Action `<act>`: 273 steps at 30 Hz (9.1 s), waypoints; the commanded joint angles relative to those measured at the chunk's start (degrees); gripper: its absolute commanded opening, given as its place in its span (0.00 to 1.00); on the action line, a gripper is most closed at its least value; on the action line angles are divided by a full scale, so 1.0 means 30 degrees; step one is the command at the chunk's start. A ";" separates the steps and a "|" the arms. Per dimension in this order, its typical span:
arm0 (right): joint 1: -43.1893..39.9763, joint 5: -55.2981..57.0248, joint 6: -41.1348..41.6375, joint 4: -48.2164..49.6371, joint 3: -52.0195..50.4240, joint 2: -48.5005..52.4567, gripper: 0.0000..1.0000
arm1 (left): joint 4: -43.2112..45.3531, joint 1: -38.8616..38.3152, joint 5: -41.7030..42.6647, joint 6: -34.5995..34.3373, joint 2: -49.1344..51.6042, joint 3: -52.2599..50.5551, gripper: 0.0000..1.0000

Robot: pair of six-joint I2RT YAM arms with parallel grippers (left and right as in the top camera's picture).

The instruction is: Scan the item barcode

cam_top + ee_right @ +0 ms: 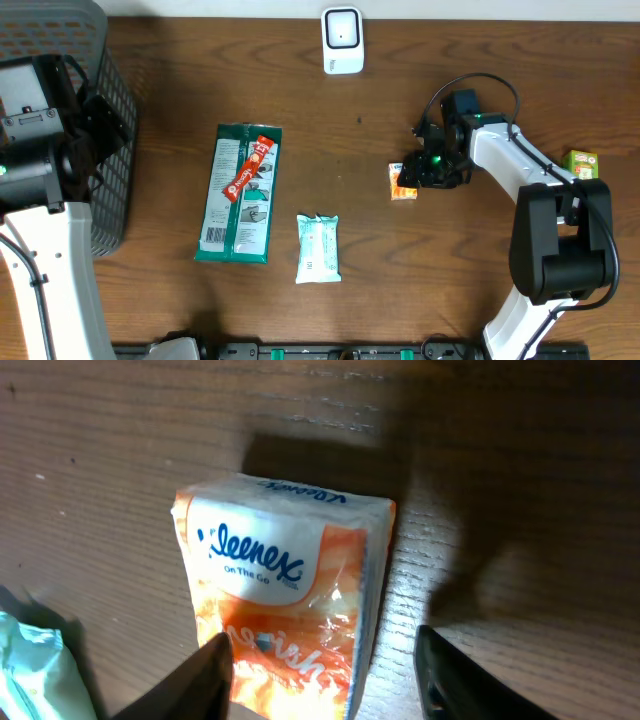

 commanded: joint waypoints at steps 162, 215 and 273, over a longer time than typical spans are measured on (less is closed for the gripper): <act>0.7278 2.2403 -0.8087 0.4408 2.3846 1.3996 0.01 | -0.0007 0.0073 -0.0240 0.0168 0.0073 0.0131 0.88; -0.4371 1.0120 0.3155 -1.5183 1.8863 -0.0474 0.05 | -0.0007 0.0073 -0.0240 0.0168 0.0073 0.0131 0.88; -0.3679 -0.1384 0.0546 -0.4116 0.3708 -0.0576 0.70 | -0.0007 0.0073 -0.0248 0.0168 0.0073 0.0131 0.88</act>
